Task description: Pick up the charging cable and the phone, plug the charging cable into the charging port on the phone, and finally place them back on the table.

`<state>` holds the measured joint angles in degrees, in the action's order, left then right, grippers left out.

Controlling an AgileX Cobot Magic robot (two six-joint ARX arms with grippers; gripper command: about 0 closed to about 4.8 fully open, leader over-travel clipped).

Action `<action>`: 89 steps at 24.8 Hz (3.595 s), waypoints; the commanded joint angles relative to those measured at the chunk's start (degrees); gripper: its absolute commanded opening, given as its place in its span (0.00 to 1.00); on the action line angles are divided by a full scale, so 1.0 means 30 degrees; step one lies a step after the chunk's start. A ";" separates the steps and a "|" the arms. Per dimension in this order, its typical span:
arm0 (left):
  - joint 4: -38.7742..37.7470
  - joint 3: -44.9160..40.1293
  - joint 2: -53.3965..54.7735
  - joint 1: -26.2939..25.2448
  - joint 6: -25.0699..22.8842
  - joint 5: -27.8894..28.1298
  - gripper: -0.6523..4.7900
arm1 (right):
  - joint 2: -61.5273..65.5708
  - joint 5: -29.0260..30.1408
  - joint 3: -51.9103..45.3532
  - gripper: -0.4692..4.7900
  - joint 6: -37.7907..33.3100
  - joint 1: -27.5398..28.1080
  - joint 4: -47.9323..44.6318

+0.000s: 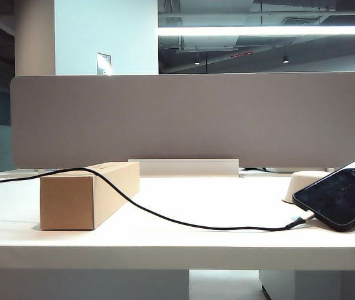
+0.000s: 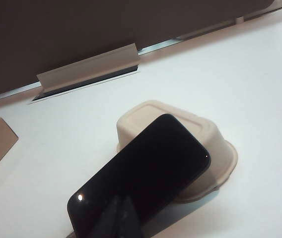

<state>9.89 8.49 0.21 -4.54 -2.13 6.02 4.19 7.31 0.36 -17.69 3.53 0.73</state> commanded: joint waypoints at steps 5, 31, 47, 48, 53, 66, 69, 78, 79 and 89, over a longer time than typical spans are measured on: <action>0.0131 -0.1151 0.0007 -0.0189 -0.0146 -0.0095 0.11 | 0.0015 -0.0393 -0.0117 0.07 0.0044 0.0015 -0.0335; -0.3701 -0.2681 0.0007 0.1472 -0.0146 -0.0168 0.11 | 0.0015 -0.0459 -0.0117 0.07 0.0474 0.0015 -0.0255; -0.3708 -0.2681 0.0007 0.1472 -0.0146 -0.0175 0.11 | -0.0015 -0.0408 -0.0117 0.07 0.0481 0.0015 0.0386; -0.3708 -0.2681 0.0007 0.1472 -0.0146 -0.0168 0.11 | -0.0015 -0.0408 -0.0117 0.07 0.0481 0.0015 0.0386; -0.3708 -0.2681 0.0007 0.1472 -0.0146 -0.0168 0.11 | -0.0015 -0.0408 -0.0117 0.07 0.0481 0.0015 0.0386; -0.3701 -0.2681 0.0007 0.1472 -0.0153 -0.0168 0.11 | -0.1384 -0.0408 -0.0109 0.07 0.0474 0.0015 0.0087; -0.3694 -0.2681 0.0007 0.1472 -0.0153 -0.0175 0.11 | -0.1406 -0.0401 -0.0066 0.07 0.0481 -0.0007 0.0051; -0.3708 -0.2681 0.0007 0.1472 -0.0146 -0.0291 0.11 | -0.1406 -0.0772 -0.0073 0.07 0.5909 -0.0044 0.0248; -0.3708 -0.2681 0.0007 0.1472 -0.0146 -0.0291 0.11 | -0.1406 -0.0765 -0.0066 0.07 0.5916 -0.0124 0.0233; -0.3708 -0.2681 0.0007 0.1472 -0.0146 -0.0291 0.11 | -0.1406 -0.1603 -0.0073 0.07 0.6411 -0.0255 0.0248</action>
<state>-1.58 0.27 0.21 0.03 -2.13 5.34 0.08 2.98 0.36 1.21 2.76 2.02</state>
